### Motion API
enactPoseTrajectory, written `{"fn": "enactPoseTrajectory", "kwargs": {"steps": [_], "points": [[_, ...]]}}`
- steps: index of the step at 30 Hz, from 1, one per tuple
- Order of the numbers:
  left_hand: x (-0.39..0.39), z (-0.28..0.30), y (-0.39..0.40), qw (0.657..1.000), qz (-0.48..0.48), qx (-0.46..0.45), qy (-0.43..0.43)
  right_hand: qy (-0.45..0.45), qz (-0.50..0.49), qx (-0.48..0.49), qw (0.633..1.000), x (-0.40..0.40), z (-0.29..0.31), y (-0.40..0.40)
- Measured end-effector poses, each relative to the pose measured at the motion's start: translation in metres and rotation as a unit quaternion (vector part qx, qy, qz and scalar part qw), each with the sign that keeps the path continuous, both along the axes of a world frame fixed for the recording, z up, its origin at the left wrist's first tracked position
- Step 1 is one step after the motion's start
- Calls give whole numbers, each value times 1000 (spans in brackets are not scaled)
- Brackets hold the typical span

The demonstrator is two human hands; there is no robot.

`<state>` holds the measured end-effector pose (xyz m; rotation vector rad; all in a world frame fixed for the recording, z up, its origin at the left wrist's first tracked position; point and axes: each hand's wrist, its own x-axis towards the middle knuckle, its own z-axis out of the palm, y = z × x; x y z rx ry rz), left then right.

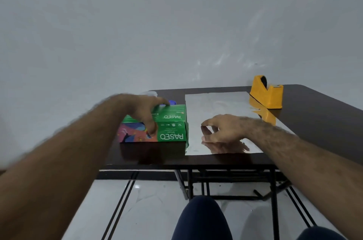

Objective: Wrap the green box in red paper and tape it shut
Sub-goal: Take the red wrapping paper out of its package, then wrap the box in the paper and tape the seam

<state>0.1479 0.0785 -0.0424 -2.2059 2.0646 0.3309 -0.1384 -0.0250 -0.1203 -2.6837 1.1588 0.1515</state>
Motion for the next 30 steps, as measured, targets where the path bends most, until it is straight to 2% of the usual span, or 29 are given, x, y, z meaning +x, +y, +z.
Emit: {"fn": "enactPoseTrajectory", "kwargs": {"steps": [9, 19, 26, 30], "points": [[-2, 46, -22, 997, -13, -71, 18, -15, -2, -11, 1000, 7, -4, 2], [-75, 53, -115, 984, -64, -167, 20, -37, 16, -74, 996, -4, 1, 2], [-125, 15, -186, 986, -101, -115, 70, -52, 43, -98, 993, -33, -9, -1], [-133, -7, -203, 989, -105, -78, 66, -60, 53, -91, 993, -35, -17, -8]]}}
